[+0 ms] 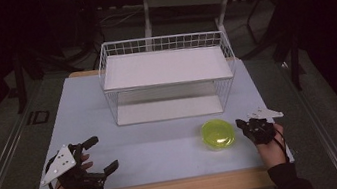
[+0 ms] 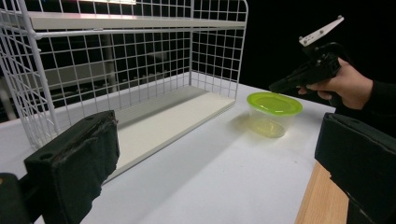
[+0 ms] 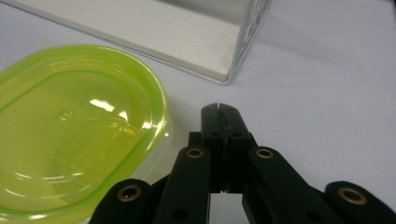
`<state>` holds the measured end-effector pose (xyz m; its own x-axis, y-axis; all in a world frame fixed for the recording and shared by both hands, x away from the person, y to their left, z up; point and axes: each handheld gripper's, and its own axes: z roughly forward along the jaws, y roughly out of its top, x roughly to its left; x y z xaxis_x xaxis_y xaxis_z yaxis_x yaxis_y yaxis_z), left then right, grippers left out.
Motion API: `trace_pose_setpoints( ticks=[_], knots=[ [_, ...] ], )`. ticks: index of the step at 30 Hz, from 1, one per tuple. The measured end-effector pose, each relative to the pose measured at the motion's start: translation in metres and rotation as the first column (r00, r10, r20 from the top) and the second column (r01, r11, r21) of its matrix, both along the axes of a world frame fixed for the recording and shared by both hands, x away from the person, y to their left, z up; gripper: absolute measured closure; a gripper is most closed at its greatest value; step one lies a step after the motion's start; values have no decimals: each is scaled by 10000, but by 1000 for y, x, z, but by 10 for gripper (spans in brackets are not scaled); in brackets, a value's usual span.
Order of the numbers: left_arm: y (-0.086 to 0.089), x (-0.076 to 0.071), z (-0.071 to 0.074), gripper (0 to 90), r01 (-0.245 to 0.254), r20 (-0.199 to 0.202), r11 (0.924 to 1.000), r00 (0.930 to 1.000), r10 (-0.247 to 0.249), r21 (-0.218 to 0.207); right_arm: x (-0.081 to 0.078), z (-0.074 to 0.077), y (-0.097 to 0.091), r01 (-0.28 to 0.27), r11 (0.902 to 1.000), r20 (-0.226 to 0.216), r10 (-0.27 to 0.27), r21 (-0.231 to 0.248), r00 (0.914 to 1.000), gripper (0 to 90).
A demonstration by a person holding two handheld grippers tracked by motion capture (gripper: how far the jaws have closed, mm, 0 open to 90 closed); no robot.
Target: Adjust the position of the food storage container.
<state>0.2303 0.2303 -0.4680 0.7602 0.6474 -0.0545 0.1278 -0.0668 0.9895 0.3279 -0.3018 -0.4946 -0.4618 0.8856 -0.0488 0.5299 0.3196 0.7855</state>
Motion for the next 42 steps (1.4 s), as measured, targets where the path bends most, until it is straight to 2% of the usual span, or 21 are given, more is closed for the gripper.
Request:
trace_pose_setpoints(
  ticks=[7,15,24,32,40,42],
  knots=[
    [0,0,0,5,-5,6,10000,10000,5,21,6,-7,3,201,9998,-397,-205,-85,9990,900],
    [0,-1,0,4,17,30,10000,10000,-18,38,7,-17,13,-233,9995,-842,214,-219,9962,900],
    [-1,-1,1,4,31,56,10000,10000,-31,64,7,-22,24,-557,9984,-1204,551,-16,9912,900],
    [-1,-1,1,4,29,48,10000,10000,-30,64,7,-21,49,-1188,9929,-1224,1165,-111,9856,900],
    [-1,-1,0,4,67,28,9999,10000,-68,81,9,-20,71,-1545,9880,-1230,1533,0,9805,900],
    [-1,-1,0,4,75,42,9999,10000,-75,100,11,-21,81,-1775,9841,-1298,1757,-19,9758,900]
  ],
)
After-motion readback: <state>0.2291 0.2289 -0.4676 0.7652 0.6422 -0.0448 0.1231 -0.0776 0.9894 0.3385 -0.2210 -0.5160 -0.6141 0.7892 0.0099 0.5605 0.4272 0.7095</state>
